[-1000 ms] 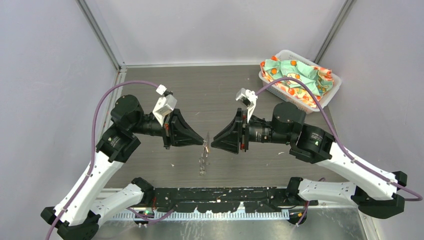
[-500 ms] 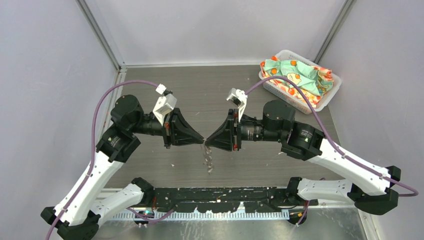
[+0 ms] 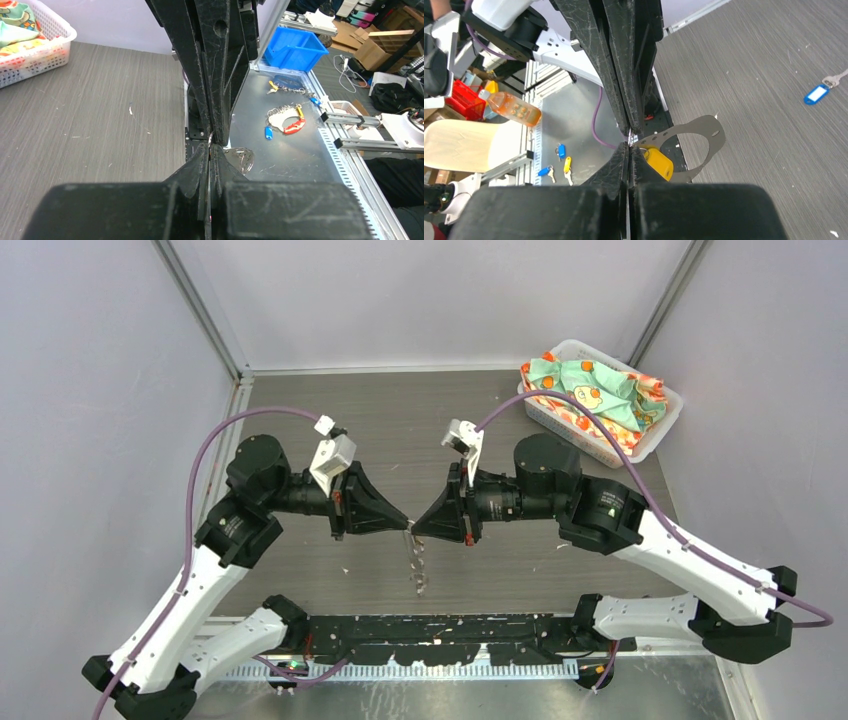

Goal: Put the keys on the keyring

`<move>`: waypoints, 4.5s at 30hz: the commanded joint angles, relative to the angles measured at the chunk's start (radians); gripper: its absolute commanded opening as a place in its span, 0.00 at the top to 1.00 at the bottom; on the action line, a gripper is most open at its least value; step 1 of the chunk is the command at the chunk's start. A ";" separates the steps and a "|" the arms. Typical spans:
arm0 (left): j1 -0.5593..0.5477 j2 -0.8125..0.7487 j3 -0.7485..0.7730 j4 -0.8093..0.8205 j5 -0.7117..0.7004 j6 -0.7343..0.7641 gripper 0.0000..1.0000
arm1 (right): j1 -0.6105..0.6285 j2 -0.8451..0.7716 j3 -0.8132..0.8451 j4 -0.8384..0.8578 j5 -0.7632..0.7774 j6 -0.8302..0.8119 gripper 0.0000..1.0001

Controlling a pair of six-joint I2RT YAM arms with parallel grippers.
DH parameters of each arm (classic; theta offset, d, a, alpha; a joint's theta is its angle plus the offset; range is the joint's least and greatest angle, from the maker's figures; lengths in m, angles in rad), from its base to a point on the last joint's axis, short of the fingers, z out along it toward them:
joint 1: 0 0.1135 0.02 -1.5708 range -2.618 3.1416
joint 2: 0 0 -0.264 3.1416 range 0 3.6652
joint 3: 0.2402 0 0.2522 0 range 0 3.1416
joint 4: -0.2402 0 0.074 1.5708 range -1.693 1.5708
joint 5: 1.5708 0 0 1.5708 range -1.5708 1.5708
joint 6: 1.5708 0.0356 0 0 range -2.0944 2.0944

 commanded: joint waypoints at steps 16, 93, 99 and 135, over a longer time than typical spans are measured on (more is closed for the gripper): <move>-0.003 -0.023 -0.032 -0.295 -0.098 0.214 0.13 | 0.015 0.111 0.252 -0.257 0.279 -0.055 0.99; 0.045 -0.175 -0.082 -0.253 -0.481 0.667 0.00 | -0.051 -0.056 -0.051 -0.027 0.256 0.443 0.99; 0.045 -0.356 -0.221 -0.203 -0.256 1.067 0.00 | -0.071 0.029 0.025 -0.018 0.184 0.495 0.99; 0.034 -0.431 -0.591 0.306 -0.079 2.146 0.60 | -0.111 0.189 0.069 0.064 0.008 0.619 0.99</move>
